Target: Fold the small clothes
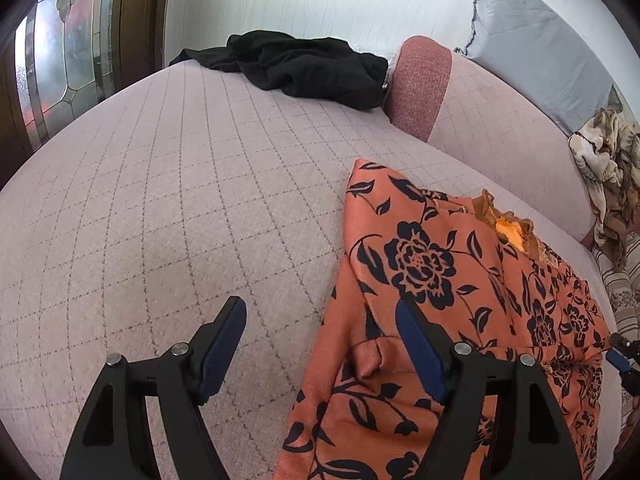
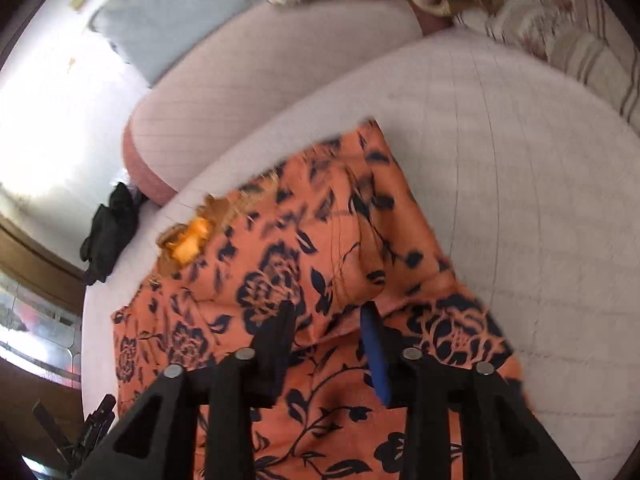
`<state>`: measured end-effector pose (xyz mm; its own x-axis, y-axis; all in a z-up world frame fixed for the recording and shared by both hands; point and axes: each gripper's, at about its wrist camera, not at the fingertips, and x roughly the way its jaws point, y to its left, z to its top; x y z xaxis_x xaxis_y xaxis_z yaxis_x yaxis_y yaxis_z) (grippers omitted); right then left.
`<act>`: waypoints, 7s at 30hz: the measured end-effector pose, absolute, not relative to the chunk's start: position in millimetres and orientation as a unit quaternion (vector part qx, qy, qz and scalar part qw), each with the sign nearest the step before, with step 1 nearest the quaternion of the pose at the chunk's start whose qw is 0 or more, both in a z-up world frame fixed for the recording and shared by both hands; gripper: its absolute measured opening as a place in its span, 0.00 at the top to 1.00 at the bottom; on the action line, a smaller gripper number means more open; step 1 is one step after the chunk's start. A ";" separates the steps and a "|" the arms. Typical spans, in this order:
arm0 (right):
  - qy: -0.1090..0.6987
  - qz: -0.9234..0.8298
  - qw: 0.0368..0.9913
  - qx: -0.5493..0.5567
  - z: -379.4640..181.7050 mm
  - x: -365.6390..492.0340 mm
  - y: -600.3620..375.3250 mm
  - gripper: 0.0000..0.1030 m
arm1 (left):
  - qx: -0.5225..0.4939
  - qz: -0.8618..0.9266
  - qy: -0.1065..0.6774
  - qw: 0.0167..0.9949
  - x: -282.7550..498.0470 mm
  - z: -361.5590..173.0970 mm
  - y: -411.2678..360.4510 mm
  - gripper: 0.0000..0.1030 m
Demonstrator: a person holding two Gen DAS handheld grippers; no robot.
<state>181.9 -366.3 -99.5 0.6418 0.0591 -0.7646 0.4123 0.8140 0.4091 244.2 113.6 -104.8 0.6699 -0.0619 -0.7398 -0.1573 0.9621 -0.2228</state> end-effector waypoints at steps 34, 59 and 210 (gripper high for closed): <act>0.389 -0.016 0.898 0.204 -87.4 231.4 -378.6 0.12 | -0.072 0.008 0.447 0.892 264.5 -124.9 89.5 0.23; 0.379 0.006 0.891 0.250 -99.2 210.1 -358.2 0.12 | -0.131 0.075 0.429 0.891 247.2 -113.6 137.6 0.19; 0.350 -0.019 0.874 0.337 -90.9 183.0 -462.6 0.18 | -0.148 -0.014 0.397 0.906 310.6 -51.2 131.7 0.40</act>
<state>183.0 -462.6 -90.9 0.7543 0.2031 -0.6243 0.2693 0.7715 0.5764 310.6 131.7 -51.2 0.6845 -0.1433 -0.7148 -0.0916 0.9558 -0.2793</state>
